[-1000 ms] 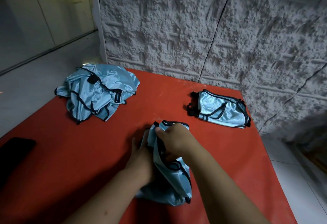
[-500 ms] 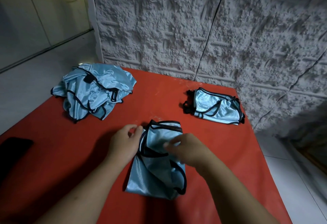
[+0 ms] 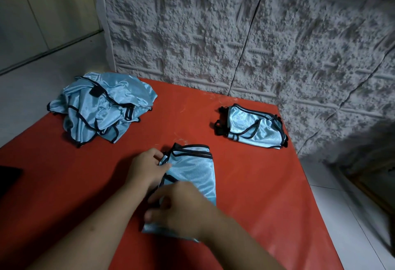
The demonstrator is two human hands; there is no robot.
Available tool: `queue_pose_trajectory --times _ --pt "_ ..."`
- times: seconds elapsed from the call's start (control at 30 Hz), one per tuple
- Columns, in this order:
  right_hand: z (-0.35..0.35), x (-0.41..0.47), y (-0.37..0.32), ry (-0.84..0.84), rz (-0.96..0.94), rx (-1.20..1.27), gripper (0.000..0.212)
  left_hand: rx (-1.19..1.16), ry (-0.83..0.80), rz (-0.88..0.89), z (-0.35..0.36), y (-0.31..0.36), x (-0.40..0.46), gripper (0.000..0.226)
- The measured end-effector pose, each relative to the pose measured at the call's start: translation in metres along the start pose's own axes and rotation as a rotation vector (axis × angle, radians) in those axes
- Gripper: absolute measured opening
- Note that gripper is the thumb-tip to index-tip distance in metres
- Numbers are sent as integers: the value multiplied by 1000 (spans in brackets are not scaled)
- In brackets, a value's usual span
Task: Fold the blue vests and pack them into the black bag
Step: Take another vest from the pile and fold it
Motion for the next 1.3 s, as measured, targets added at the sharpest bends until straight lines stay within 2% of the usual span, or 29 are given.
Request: queue_pose_trajectory --times 0.07,0.13,0.2,0.23,0.27,0.33,0.4,0.47,0.53,0.6,0.63,0.7,0.73,0.77,0.83,0.9,0.97,1.07,1.2,1.3 --pt "-20 10 20 290 166 110 20 49 102 111 -5 5 -4 26" --pt "-28 19 45 515 326 -4 19 135 200 406 -8 18 -11 20" --pt "-24 28 64 601 319 -212 23 175 153 701 -5 34 -16 6" --pt "-19 32 70 602 267 -259 29 221 81 778 1 37 -17 8" --pt "-14 37 76 563 221 -243 41 282 -19 782 11 37 -16 23" --pt "-8 43 85 414 232 -158 64 415 -223 624 27 28 -14 46" --pt "-2 46 89 219 293 -195 72 508 -352 463 39 13 -10 56" --pt "2 48 94 147 290 -264 68 591 -361 421 45 3 -8 71" --pt "-1 48 94 132 281 -230 67 626 -337 402 48 0 -8 82" --pt "-5 49 91 128 306 -174 69 632 -314 362 50 2 -9 82" --pt "-9 48 89 177 338 -144 69 615 -307 332 50 5 -8 78" --pt "-20 38 82 343 503 -84 61 568 -278 261 48 12 -4 71" --pt "-26 31 79 368 608 -91 54 549 -237 241 44 15 -1 69" --pt "-31 23 77 312 687 -134 51 529 -179 244 40 18 3 65" --pt "-34 9 77 93 753 -148 53 457 -89 293 34 18 12 56" --pt "-30 0 78 -106 788 -39 50 429 -116 307 29 16 20 53" --pt "-26 1 86 -187 791 52 40 504 -145 268 24 14 25 54" --pt "-33 7 99 -59 832 225 20 521 -125 154 9 15 29 47" --pt "-55 14 128 362 831 461 33 509 -341 -5 -20 16 25 43" --pt "-61 13 135 503 860 719 30 389 -371 -42 -25 18 15 47"
Point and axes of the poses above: each hand's wrist, its own x-axis towards the middle knuckle, its own z-axis out of the palm, y = z × x, the point moved 1 cm from there along x, towards the middle knuckle, and after that the axes turned 11 degrees about z, right-handed, at the moved point
